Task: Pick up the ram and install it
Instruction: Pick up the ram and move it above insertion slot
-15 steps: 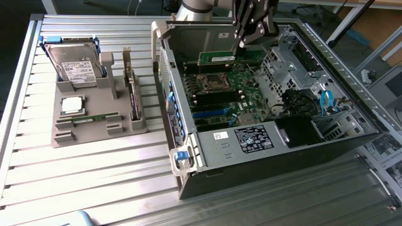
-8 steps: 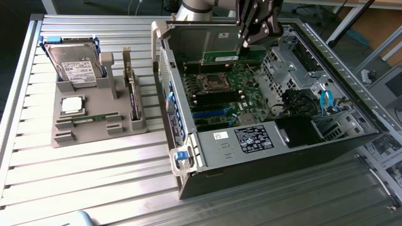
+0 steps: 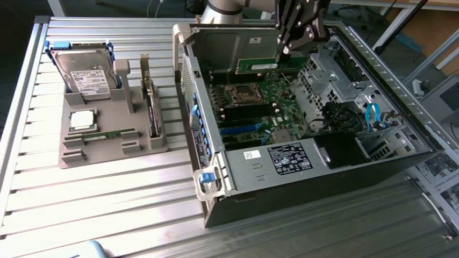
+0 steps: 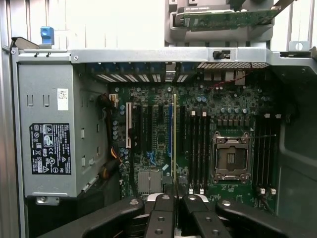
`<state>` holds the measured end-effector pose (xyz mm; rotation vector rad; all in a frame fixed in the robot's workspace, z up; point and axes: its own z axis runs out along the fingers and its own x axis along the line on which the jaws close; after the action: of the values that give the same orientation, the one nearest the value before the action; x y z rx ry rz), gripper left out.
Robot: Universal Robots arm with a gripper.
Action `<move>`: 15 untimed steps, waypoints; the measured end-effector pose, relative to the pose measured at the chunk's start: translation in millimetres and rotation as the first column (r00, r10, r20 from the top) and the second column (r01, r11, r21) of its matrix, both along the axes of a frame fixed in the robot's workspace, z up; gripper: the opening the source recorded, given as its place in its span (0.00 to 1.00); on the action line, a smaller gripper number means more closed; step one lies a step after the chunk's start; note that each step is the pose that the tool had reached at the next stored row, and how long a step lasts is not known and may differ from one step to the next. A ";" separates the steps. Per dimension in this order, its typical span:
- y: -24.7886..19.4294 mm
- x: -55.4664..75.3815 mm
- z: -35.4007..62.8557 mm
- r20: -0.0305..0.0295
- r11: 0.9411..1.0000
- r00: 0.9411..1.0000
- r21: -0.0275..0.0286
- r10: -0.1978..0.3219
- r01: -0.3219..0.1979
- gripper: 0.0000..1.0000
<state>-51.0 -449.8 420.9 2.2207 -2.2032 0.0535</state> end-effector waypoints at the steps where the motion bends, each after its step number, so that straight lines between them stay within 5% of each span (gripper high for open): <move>1: 0.0 1.2 0.0 0.000 1.000 1.000 0.000 0.000 0.000 0.12; 15: 0.0 13.2 0.0 0.000 1.000 1.000 0.000 0.000 0.000 0.12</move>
<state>-37.8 -449.8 420.9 2.2205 -2.2030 0.0539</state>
